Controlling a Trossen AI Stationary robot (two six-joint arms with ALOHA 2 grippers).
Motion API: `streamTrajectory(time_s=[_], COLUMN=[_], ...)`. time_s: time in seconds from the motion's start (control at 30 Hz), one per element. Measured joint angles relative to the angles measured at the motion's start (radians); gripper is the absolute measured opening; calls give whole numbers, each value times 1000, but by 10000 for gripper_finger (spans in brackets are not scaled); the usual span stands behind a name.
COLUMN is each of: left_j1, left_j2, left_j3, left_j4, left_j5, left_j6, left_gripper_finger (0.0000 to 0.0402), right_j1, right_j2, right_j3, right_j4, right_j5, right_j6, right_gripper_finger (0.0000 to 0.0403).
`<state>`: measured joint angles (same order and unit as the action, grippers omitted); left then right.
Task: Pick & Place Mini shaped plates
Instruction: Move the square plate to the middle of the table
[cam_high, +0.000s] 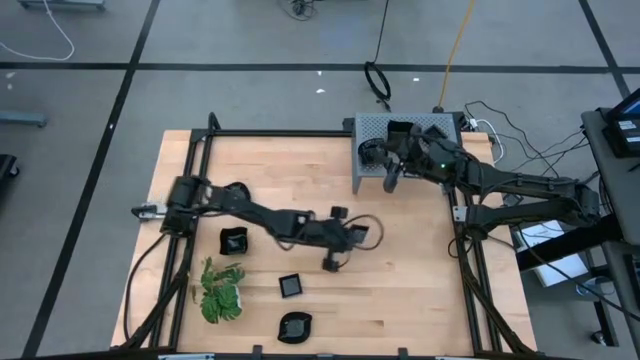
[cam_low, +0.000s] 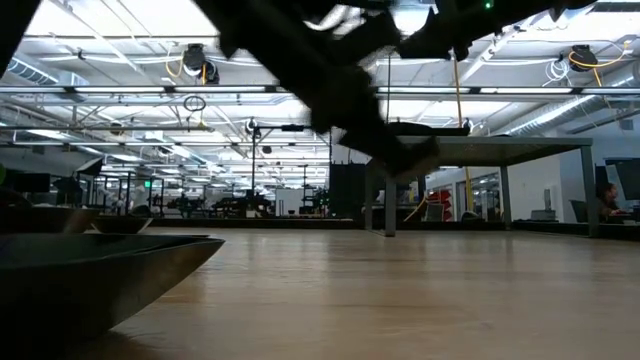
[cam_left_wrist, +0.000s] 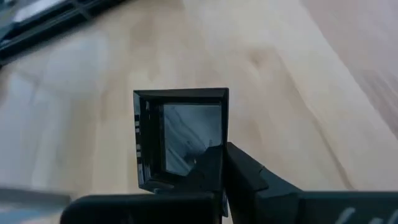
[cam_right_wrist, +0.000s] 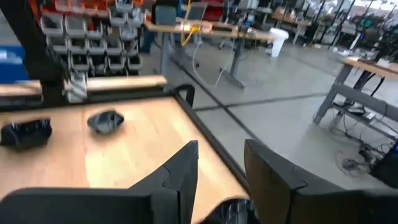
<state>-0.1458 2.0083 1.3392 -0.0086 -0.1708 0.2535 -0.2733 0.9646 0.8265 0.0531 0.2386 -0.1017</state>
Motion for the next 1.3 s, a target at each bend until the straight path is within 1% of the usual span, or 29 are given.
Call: streamTrajectory(time_s=[0.07,0.13,0.23,0.37,0.47,0.6,0.77,0.87,1.03,1.13,1.23,1.3], left_j1=[13,25,38,52,56,53,53,54,54,54,54,55], left_j2=[51,106,187,272,292,299,298,297,284,252,194,144], left_j3=[87,172,262,344,352,353,354,353,353,353,353,353], left_j4=[-55,-83,-147,-208,-235,-245,-221,-215,-194,-201,-222,-285], left_j5=[-6,-14,-48,-48,-50,-77,-77,-77,-74,-55,-50,-45], left_j6=[-46,-58,-78,-160,-189,-201,-287,-353,-450,-466,-458,-461], left_gripper_finger=[7,13,15,5,12,15,13,39,110,149,173,178], right_j1=[0,0,0,1,0,1,1,1,1,0,0,1], right_j2=[0,0,-1,-1,-2,-2,-2,-2,-2,-2,-2,-2], right_j3=[0,0,0,-1,0,0,0,0,0,0,0,0], right_j4=[-26,-56,-90,-119,-138,-154,-171,-175,-184,-192,-207,-228], right_j5=[-3,-3,-5,-6,-7,-7,-8,-8,-7,-8,-7,-9], right_j6=[7,11,22,50,56,56,56,53,32,31,30,30], right_gripper_finger=[121,121,121,121,121,121,121,121,121,121,121,121])
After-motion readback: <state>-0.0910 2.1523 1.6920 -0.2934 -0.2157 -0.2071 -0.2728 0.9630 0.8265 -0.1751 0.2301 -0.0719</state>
